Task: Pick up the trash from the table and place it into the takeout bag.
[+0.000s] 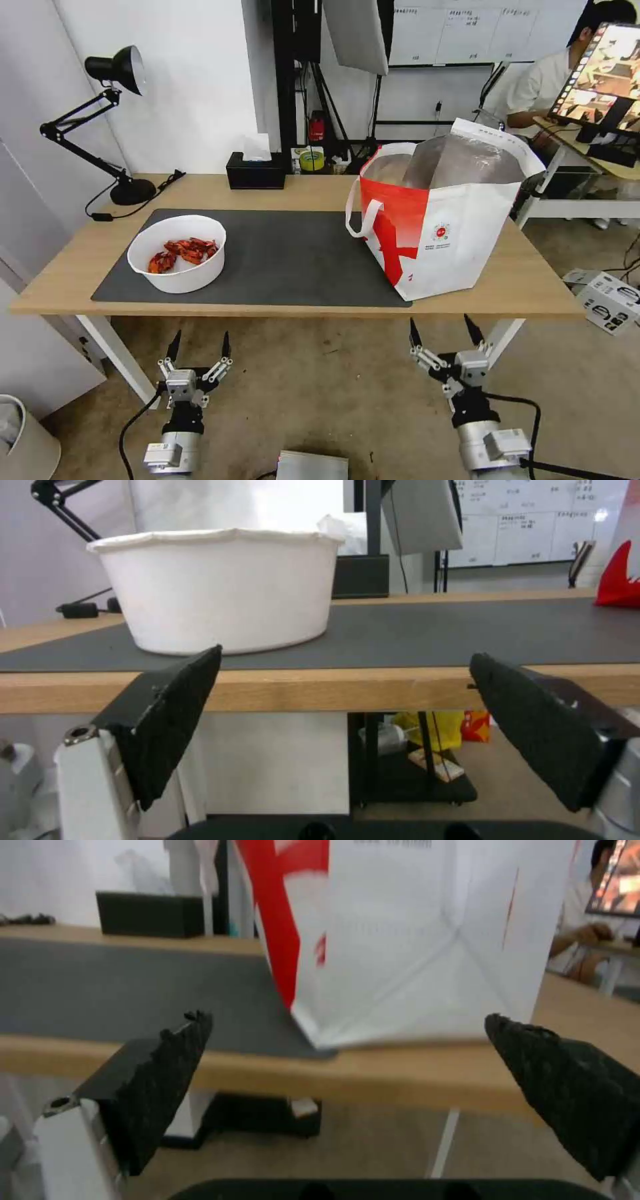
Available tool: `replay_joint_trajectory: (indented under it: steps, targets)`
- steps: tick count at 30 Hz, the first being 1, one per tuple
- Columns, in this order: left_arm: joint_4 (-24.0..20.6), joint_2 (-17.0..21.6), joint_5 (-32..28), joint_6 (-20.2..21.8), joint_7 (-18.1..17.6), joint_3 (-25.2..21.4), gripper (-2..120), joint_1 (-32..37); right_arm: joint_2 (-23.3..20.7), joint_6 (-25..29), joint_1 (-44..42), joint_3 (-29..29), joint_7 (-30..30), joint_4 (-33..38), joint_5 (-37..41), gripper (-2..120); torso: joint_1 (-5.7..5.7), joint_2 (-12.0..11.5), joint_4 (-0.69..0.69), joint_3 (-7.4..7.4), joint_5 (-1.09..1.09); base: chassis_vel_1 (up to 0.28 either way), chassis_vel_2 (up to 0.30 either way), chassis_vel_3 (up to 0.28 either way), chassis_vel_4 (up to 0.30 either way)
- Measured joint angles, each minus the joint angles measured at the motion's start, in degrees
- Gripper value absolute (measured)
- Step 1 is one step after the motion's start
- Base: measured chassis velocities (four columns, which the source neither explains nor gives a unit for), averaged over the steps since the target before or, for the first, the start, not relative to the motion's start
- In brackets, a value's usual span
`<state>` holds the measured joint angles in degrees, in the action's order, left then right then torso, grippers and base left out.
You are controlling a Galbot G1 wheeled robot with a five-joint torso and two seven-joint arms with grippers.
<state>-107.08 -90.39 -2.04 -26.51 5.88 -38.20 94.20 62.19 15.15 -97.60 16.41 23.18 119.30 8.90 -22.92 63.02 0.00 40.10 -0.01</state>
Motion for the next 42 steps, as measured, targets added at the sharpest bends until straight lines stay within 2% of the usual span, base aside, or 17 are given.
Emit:
replay_joint_trajectory:
  steps: [19, 24, 26, 27, 30, 31, 33, 34, 36, 37, 38, 41, 42]
  targets:
    - [0.4, 0.1, 0.1, -0.5, 0.0, -0.4, 100, 0.2, 0.5, 0.6, 1.3, -1.1, 0.0, -2.0, 0.4, 100, 0.00, 0.0, 0.00, 0.00, 0.00, 0.000, 0.000, 0.000, 0.000]
    - [-1.5, 0.6, -0.5, 0.1, 0.0, -0.7, 100, 0.6, 0.6, 0.6, 1.5, -1.1, -0.1, -2.0, 0.4, 100, 0.00, 0.0, 0.00, 0.00, 0.00, 0.000, 0.000, 0.000, 0.000]
    - [-5.1, 1.7, -3.1, 3.4, -0.2, -1.2, 100, 0.8, 0.7, 0.6, 1.6, -1.3, -0.1, -2.1, 0.4, 100, 0.00, 0.0, 0.00, 0.00, 0.01, 0.000, 0.000, 0.000, 0.000]
    - [-5.1, 1.7, -3.1, 3.4, -0.2, -1.2, 100, 0.8, 0.7, 0.6, 1.6, -1.3, -0.1, -2.1, 0.4, 100, 0.00, 0.0, 0.00, 0.00, 0.01, 0.000, 0.000, 0.000, 0.000]
    - [-11.5, 5.4, -8.9, 11.7, -2.0, -2.4, 100, 0.2, 0.7, 0.6, 2.0, -1.8, -0.1, -2.1, 0.3, 100, 0.00, 0.0, 0.00, 0.00, 0.00, 0.000, 0.000, 0.000, 0.000]
    - [-11.5, 5.4, -8.9, 11.7, -2.0, -2.4, 100, 0.2, 0.7, 0.6, 2.0, -1.8, -0.1, -2.1, 0.3, 100, 0.00, 0.0, 0.00, 0.00, 0.00, 0.000, 0.000, 0.000, 0.000]
    - [-15.3, 9.0, -14.5, 17.8, -4.3, -3.8, 100, -0.6, 0.3, 0.5, 2.7, -2.6, -0.1, -2.3, 0.3, 100, 0.00, 0.0, -0.01, 0.00, 0.00, 0.000, 0.000, 0.000, 0.000]
    - [-15.3, 9.0, -14.5, 17.8, -4.3, -3.8, 100, -0.6, 0.3, 0.5, 2.7, -2.6, -0.1, -2.3, 0.3, 100, 0.00, 0.0, -0.01, 0.00, 0.00, 0.000, 0.000, 0.000, 0.000]
    - [-18.5, 13.7, -21.4, 24.0, -7.8, -5.7, 100, -2.1, -0.3, 0.4, 3.7, -3.4, -0.2, -2.5, 0.3, 100, 0.00, 0.0, 0.02, 0.00, 0.00, 0.000, 0.000, 0.000, 0.000]
    - [-19.2, 15.4, -23.8, 26.0, -9.1, -6.1, 100, -2.7, -0.4, 0.4, 3.8, -3.5, -0.2, -2.5, 0.3, 100, 0.00, 0.0, 0.02, 0.00, 0.00, 0.000, 0.000, 0.000, 0.000]
    - [-19.2, 15.4, -23.8, 26.0, -9.1, -6.1, 100, -2.7, -0.4, 0.4, 3.8, -3.5, -0.2, -2.5, 0.3, 100, 0.00, 0.0, 0.02, 0.00, 0.00, 0.000, 0.000, 0.000, 0.000]
    - [-21.5, 22.3, -34.9, 34.7, -15.5, -7.1, 100, -5.5, -0.8, 0.3, 3.9, -3.6, -0.2, -2.4, 0.3, 100, 0.00, 0.0, -0.01, 0.00, 0.00, 0.000, 0.000, 0.000, 0.000]
    - [-21.5, 22.3, -34.9, 34.7, -15.5, -7.1, 100, -5.5, -0.8, 0.3, 3.9, -3.6, -0.2, -2.4, 0.3, 100, 0.00, 0.0, -0.01, 0.00, 0.00, 0.000, 0.000, 0.000, 0.000]
